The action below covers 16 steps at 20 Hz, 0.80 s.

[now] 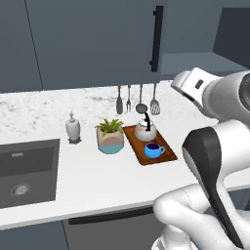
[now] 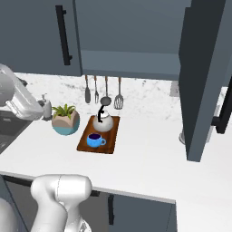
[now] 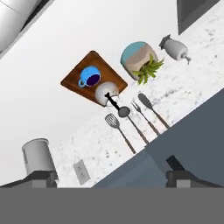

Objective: Pick the kettle from the counter and place it on the tray. Then pick the mug from the cabinet and place it on the tray. Then close the cabinet doors.

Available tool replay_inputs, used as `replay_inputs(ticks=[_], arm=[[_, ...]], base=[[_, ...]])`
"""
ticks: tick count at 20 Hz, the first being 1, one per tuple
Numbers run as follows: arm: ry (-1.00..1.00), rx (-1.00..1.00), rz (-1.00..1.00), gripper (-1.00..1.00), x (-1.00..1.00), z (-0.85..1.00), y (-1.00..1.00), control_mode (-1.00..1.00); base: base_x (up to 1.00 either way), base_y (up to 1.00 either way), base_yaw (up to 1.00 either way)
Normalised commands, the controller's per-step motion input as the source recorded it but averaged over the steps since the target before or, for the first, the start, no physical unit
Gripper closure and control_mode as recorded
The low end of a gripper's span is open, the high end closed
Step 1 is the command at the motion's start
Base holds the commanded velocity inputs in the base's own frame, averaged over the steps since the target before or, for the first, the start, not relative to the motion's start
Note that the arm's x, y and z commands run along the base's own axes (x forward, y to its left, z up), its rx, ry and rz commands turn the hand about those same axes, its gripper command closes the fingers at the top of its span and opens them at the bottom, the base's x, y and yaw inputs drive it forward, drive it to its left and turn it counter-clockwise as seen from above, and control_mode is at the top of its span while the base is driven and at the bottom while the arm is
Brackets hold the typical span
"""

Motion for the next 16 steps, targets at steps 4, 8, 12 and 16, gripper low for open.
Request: replay_inputs(ticks=[4, 8, 12, 16], arm=[[-0.26, 0.2, -0.19, -1.0, -0.2, 0.09, -0.67, -1.0], [-0.34, 0.36, -0.09, -1.0, -0.16, 0.11, -0.79, -1.0], [-0.29, 0.4, -0.04, -1.0, -0.11, 0.13, -0.85, -1.0], [-0.24, 0.39, -0.03, -1.0, -0.03, 0.13, -0.87, -1.0]], base=[[0.0, 0.0, 0.0], [0.0, 0.0, 0.0], [0.0, 0.0, 0.0], [0.0, 0.0, 0.0]])
